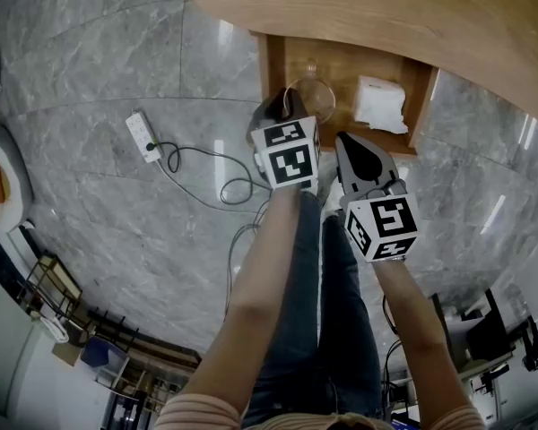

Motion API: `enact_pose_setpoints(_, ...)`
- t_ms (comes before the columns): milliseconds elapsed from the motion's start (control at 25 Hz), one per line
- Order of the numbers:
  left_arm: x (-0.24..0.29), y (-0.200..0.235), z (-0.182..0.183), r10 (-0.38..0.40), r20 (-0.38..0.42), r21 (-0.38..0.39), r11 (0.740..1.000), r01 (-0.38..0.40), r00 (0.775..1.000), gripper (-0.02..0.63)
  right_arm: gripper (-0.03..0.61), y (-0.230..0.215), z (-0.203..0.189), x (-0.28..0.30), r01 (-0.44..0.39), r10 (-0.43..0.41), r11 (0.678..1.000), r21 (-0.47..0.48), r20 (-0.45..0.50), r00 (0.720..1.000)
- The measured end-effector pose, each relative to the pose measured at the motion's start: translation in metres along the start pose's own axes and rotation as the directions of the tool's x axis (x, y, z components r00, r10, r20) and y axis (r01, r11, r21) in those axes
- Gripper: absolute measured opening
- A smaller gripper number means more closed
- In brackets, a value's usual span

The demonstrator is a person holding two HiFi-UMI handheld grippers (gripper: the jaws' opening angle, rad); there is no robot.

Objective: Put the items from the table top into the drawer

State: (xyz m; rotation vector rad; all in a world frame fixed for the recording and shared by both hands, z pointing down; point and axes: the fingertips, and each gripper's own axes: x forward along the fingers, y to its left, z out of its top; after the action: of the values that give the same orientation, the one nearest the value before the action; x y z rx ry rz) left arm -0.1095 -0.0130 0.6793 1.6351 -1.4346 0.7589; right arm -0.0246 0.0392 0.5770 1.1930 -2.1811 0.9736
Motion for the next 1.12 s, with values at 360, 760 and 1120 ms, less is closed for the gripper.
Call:
enact_pose_setpoints(360, 0.016, 0.0, 0.013, 0.013, 0.022, -0.041, 0.999, -0.012, 1.0, 0.034, 0.008, -0.017, 0.0, 0.006, 0.026, -0.026, 1.0, 0.008, -0.013, 1.0)
enact_pose_setpoints(760, 0.023, -0.002, 0.016, 0.04, 0.062, -0.069, 0.997, -0.035, 0.997, 0.034, 0.008, -0.02, -0.003, 0.005, 0.027, -0.027, 0.999, 0.02, -0.023, 0.999)
enact_pose_setpoints(1120, 0.025, -0.005, 0.011, 0.052, 0.059, -0.05, 0.998, -0.049, 0.997, 0.034, 0.008, -0.025, -0.009, 0.007, 0.032, -0.032, 0.999, 0.015, -0.029, 0.999)
